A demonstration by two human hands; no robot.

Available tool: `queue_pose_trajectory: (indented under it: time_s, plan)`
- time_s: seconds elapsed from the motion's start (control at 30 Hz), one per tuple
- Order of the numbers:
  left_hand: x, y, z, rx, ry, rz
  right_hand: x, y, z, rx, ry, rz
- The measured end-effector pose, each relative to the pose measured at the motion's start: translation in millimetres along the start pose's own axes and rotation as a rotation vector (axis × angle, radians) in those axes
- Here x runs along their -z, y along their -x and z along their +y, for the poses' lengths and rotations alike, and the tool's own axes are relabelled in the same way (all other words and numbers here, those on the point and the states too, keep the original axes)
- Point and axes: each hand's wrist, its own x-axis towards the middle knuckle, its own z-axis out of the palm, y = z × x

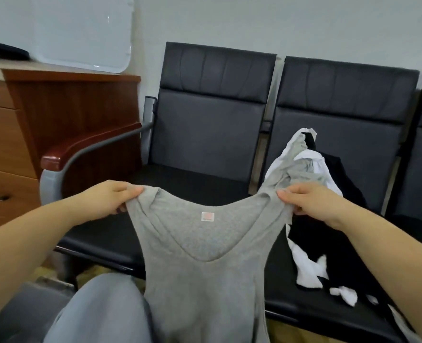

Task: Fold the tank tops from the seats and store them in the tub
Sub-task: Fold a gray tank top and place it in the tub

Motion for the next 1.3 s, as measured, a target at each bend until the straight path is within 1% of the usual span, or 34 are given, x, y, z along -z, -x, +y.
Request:
queue_pose_trajectory:
  time_s: [0.03,0.07,0.13,0.2,0.23,0.3,0.33,0.37,0.43,0.47,0.5,0.53,0.6,0.67,0.7,0.8,0.9,1.03,1.1,1.23,1.3]
  plan:
    - [1.6,-3.3,-3.2,-0.010,-0.077,-0.008,-0.9,-8.0,2.6,-0.011,0.194,0.054]
    - [1.5,-7.2,-6.0,0.005,-0.092,-0.017,-2.5,-16.0,4.8,-0.028,0.291,0.080]
    - [-3.6,-18.0,-13.5,0.070,-0.036,0.013,-7.0,-30.4,8.7,-0.062,0.342,0.097]
    - [-13.7,-30.4,-18.7,0.139,0.161,0.097,-14.1,-46.4,13.7,-0.114,0.264,0.114]
    - [-20.4,-35.4,-18.5,0.173,0.286,0.132,-20.1,-53.7,14.7,-0.150,0.158,0.130]
    - [-37.2,-46.3,-16.9,0.222,0.515,0.172,-36.3,-66.4,16.1,-0.219,-0.152,0.171]
    - [-46.8,-52.9,-16.6,0.226,0.581,0.194,-45.5,-73.9,19.2,-0.209,-0.233,0.215]
    - [-56.9,-59.9,-17.4,0.222,0.606,0.227,-54.9,-80.3,23.7,-0.167,-0.203,0.271]
    - [-77.4,-73.8,-19.9,0.194,0.504,0.289,-75.2,-86.1,33.8,-0.037,0.099,0.345]
    - [-85.2,-77.0,-21.4,0.161,0.388,0.291,-87.1,-84.8,37.1,0.020,0.228,0.336]
    - [-93.4,-80.3,-23.0,0.126,0.234,0.268,-99.3,-85.4,42.3,0.051,0.328,0.287]
    - [-101.8,-83.3,-24.7,0.096,0.054,0.221,-111.8,-88.6,50.6,0.059,0.396,0.216]
    - [-120.8,-90.8,-31.9,0.028,-0.292,0.060,-134.4,-96.9,66.4,0.054,0.472,0.104]
    - [-140.3,-96.9,-41.2,-0.004,-0.529,-0.108,-152.0,-106.8,82.7,0.059,0.535,0.048]
    - [-147.1,-100.5,-46.6,0.000,-0.595,-0.159,-158.2,-111.9,90.3,0.051,0.554,0.037]
    - [-152.3,-117.4,-57.2,-0.020,-0.683,-0.193,-169.3,-129.9,106.1,0.019,0.579,0.045]
    - [-148.4,-141.4,-63.0,-0.038,-0.762,-0.184,-169.7,-156.5,113.3,0.068,0.643,0.084]
    - [-141.9,-182.3,-68.4,-0.034,-0.850,-0.170,-160.3,-198.4,118.2,0.135,0.745,0.086]
    - [-139.1,-202.7,-71.1,-0.056,-0.875,-0.150,-157.5,-218.5,121.5,0.178,0.739,0.108]
    - [-133.5,-239.1,-72.7,-0.152,-1.001,-0.093,-156.1,-252.9,126.6,0.279,0.686,0.180]
    - [-132.6,-255.0,-74.2,-0.151,-1.009,-0.080,-156.5,-265.5,128.5,0.302,0.662,0.215]
